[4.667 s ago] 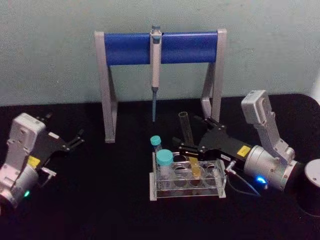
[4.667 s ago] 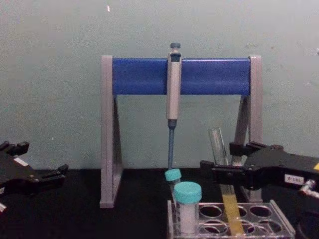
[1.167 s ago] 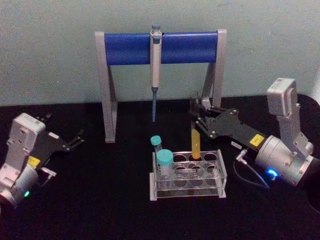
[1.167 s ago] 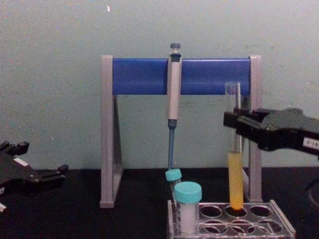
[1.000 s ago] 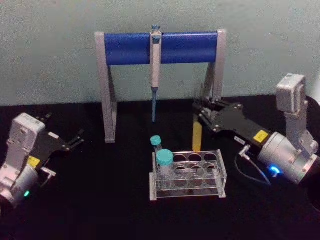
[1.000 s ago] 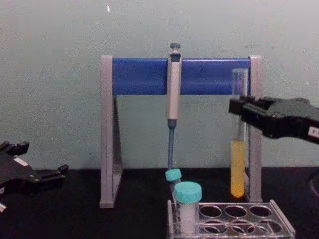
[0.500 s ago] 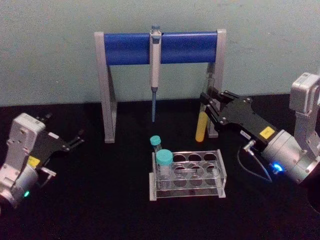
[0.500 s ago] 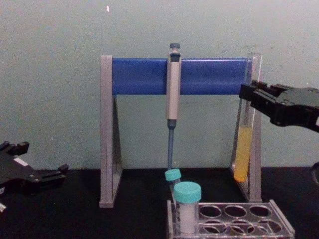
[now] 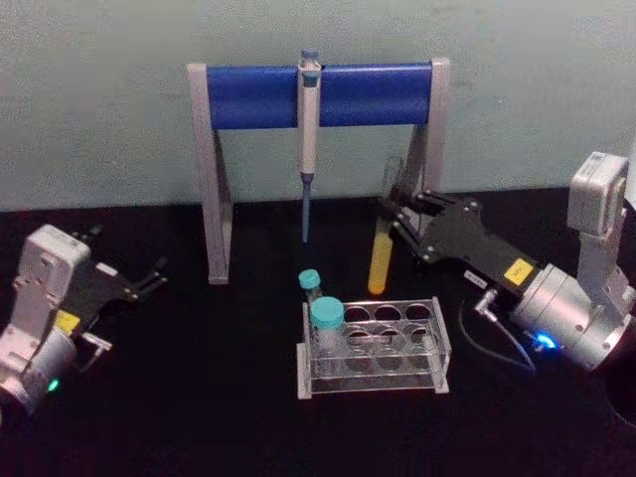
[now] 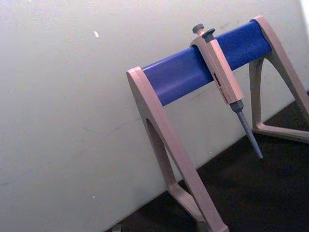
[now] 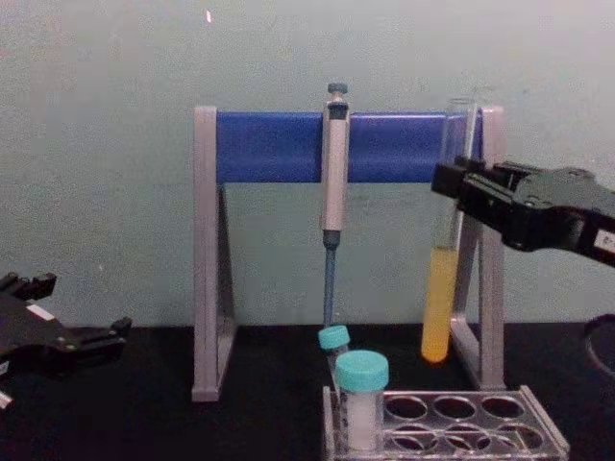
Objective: Pick up the test tube from the test tube rack, shake it, then place it back into the test tube rack.
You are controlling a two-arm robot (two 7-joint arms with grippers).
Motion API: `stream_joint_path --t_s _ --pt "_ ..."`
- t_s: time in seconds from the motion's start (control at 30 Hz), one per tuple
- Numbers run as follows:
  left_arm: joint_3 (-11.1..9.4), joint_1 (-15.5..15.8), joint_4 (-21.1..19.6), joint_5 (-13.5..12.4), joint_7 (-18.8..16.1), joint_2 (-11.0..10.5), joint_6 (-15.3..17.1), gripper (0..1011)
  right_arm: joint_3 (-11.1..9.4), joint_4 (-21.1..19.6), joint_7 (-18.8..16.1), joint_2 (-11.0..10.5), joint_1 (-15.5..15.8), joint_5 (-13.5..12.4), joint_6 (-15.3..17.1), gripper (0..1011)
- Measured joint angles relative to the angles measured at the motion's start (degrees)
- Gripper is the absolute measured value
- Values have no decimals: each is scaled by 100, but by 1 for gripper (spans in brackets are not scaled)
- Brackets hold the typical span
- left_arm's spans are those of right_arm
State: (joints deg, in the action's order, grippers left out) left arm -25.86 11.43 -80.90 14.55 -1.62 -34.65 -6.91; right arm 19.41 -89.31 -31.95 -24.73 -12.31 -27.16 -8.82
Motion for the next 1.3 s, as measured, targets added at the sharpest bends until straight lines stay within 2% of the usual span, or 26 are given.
stream_joint_path --t_s 0.13,0.2,0.33,0.37,0.47,0.57,0.7,0.8,0.87,1.0,1.1,1.27,1.3 --pt "0 0 0 0 0 0 0 1001 50 -77 -160 -130 -7 -142 168 227" --pt "0 0 0 0 0 0 0 1001 75 -168 -240 -266 8 -219 287 227" --pt "0 0 0 0 0 0 0 1001 126 -370 -233 -537 51 -147 422 227" --pt "0 0 1 0 0 0 0 1001 143 -452 -152 -643 68 -24 457 227" --pt "0 0 0 0 0 0 0 1001 165 -572 28 -775 85 230 516 227" --pt "0 0 0 0 0 0 0 1001 175 -707 374 -878 98 703 597 227" --pt "0 0 0 0 0 0 0 1001 154 -760 699 -835 98 1113 625 227" --pt "0 0 0 0 0 0 0 1001 115 -733 877 -706 83 1293 557 227" --pt "0 0 0 0 0 0 0 1001 81 -686 933 -616 83 1312 484 227" --pt "0 0 0 0 0 0 0 1001 -75 -463 929 -287 97 1044 166 227" --pt "0 0 0 0 0 0 0 1002 -155 -343 853 -134 105 834 45 227" --pt "0 0 0 0 0 0 0 1001 -268 -158 511 71 111 280 10 227" --pt "0 0 0 0 0 0 0 1001 -287 -134 387 89 108 89 55 227"
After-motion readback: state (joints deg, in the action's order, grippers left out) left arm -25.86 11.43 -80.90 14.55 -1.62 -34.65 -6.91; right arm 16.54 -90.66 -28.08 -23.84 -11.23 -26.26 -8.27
